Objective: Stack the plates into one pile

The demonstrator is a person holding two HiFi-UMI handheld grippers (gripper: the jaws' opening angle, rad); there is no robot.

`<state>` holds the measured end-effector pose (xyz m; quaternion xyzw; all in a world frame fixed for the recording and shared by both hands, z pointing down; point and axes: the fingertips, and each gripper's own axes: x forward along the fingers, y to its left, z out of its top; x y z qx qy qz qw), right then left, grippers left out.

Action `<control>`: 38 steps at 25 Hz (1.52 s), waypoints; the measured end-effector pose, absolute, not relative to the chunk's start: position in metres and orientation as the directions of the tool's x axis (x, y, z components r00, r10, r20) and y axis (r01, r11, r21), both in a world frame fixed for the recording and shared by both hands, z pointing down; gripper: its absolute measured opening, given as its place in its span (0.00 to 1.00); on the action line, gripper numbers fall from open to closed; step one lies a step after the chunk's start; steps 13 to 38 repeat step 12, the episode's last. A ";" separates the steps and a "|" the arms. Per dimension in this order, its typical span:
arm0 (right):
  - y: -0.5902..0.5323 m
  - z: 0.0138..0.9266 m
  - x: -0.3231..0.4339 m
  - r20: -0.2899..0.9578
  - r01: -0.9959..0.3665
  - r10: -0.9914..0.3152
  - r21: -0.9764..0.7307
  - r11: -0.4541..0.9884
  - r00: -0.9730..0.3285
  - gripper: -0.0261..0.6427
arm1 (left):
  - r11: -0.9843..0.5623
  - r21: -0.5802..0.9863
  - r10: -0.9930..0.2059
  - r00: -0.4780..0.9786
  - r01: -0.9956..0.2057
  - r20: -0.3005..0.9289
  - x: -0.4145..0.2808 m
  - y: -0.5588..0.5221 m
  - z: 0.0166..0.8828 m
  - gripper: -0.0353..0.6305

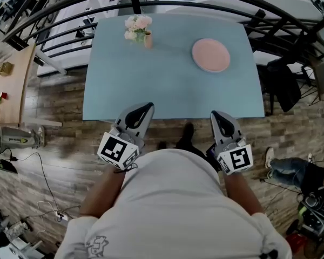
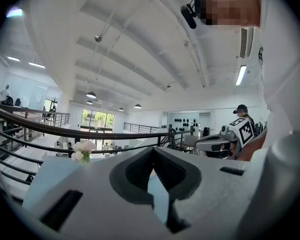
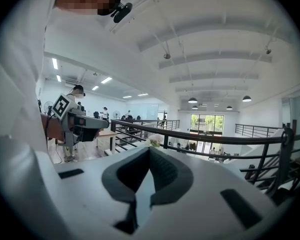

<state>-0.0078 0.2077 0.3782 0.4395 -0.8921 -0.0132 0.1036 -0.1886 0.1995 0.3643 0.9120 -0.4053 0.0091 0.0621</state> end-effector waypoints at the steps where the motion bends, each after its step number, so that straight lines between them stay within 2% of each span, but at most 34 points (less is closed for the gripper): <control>1: 0.208 0.377 -0.010 0.171 -0.781 -0.787 0.118 0.614 -0.593 0.05 | -0.663 0.104 -0.740 0.670 -0.741 0.063 -0.190 0.200 0.364 0.06; 38: 0.201 0.372 -0.024 0.170 -0.774 -0.784 0.139 0.618 -0.596 0.05 | -0.666 0.109 -0.739 0.672 -0.738 0.038 -0.200 0.194 0.362 0.06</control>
